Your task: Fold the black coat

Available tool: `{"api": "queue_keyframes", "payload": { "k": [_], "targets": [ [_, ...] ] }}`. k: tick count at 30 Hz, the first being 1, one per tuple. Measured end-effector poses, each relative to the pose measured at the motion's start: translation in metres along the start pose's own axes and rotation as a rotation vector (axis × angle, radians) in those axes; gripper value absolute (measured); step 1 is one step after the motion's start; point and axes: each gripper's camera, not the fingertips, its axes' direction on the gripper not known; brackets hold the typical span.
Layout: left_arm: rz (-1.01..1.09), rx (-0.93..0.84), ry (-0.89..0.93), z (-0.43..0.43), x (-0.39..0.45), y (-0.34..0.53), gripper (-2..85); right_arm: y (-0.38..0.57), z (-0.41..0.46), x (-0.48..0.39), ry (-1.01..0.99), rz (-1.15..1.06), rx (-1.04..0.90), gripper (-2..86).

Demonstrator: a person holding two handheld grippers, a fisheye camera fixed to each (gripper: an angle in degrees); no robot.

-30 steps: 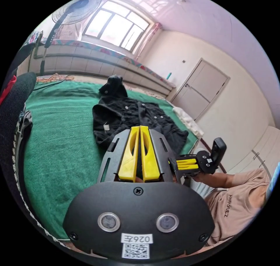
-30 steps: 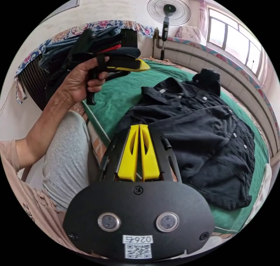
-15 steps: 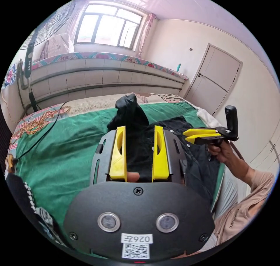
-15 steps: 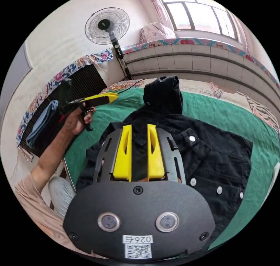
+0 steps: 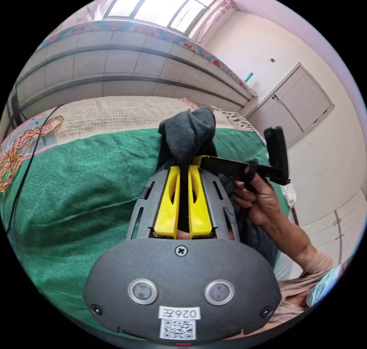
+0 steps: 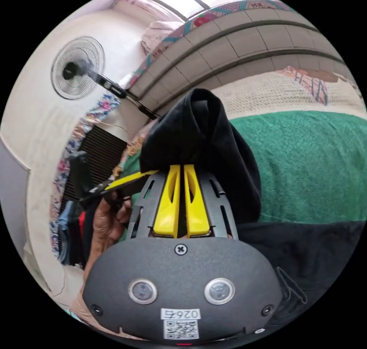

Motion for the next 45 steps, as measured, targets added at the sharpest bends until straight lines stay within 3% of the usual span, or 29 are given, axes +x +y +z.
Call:
{"api": "queue_keyframes", "payload": {
  "k": [4, 7, 10, 13, 15, 20, 24, 29, 32, 37, 40, 45],
  "targets": [
    [0.054, 0.144, 0.208, -0.055, 0.041, 0.0, 2.9, 0.021, -0.117, -0.031, -0.312, -0.073, 0.123, -1.4],
    [0.11, 0.181, 0.496, -0.08, 0.093, 0.03, 3.9, 0.078, -0.209, -0.067, -0.47, -0.176, 0.098, -1.1],
    [0.123, 0.139, 0.658, -0.08, 0.136, 0.1, 7.6, 0.184, -0.271, -0.078, -0.423, -0.23, -0.061, 0.3],
    [0.05, 0.035, 0.59, -0.063, 0.146, 0.177, 11.9, 0.298, -0.297, -0.052, -0.213, -0.201, -0.199, 5.1],
    [-0.103, -0.039, 0.587, -0.044, 0.127, 0.221, 13.1, 0.351, -0.306, -0.019, -0.134, -0.122, -0.201, 6.2],
    [-0.33, 0.02, 0.505, -0.046, 0.1, 0.25, 10.6, 0.421, -0.3, 0.057, -0.24, 0.052, -0.091, 6.6],
    [-0.283, 0.147, 0.376, -0.06, 0.122, 0.232, 8.8, 0.438, -0.244, 0.082, -0.17, 0.104, -0.139, 6.8],
    [-0.219, 0.135, 0.267, -0.025, 0.148, 0.205, 8.3, 0.443, -0.179, 0.076, -0.074, 0.074, -0.244, 7.8],
    [-0.169, 0.015, 0.218, 0.024, 0.159, 0.194, 9.0, 0.445, -0.141, 0.072, -0.072, 0.067, -0.315, 8.5],
    [-0.071, -0.232, 0.38, 0.107, 0.178, 0.174, 9.8, 0.435, -0.106, 0.055, -0.099, 0.019, -0.383, 4.0],
    [0.028, -0.534, 0.267, 0.155, 0.202, 0.172, 7.6, 0.42, -0.108, 0.043, -0.031, -0.059, -0.42, 1.5],
    [0.108, -0.564, 0.196, 0.163, 0.238, 0.161, 4.9, 0.39, -0.124, 0.056, -0.115, -0.029, -0.402, 1.1]
  ]
}}
